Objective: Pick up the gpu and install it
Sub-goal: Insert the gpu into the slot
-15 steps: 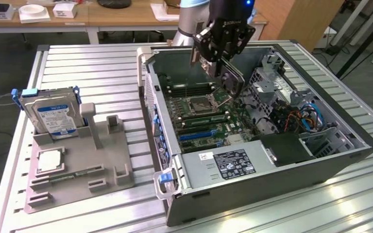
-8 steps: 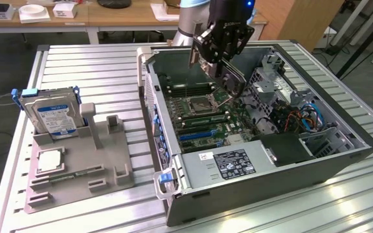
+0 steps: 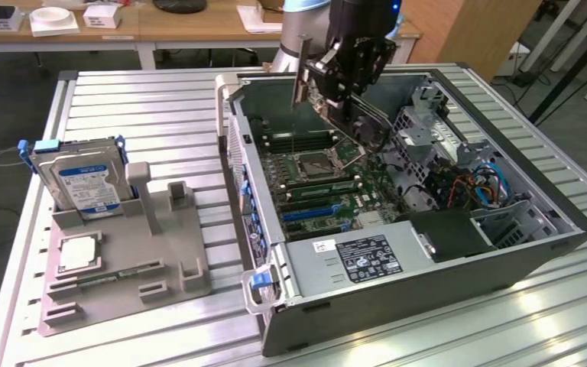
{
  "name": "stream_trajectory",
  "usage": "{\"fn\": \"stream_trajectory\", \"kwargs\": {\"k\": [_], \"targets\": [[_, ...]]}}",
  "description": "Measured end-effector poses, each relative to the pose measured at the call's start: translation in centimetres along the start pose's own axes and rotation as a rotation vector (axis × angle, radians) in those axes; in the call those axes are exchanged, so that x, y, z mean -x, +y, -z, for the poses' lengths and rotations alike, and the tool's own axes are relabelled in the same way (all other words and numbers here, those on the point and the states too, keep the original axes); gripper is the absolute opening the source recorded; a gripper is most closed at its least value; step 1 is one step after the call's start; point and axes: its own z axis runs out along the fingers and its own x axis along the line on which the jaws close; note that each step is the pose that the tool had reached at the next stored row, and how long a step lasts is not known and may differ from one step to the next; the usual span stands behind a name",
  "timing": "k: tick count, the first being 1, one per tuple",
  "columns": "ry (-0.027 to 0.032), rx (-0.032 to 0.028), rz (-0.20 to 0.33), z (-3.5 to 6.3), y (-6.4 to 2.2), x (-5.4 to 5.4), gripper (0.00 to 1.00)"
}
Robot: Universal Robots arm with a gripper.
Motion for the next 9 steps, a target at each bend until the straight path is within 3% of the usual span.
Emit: {"fn": "stream_trajectory", "kwargs": {"k": [9], "targets": [[-0.0121, 0.0052, 0.162, -0.20, 0.02, -0.01, 0.29]]}}
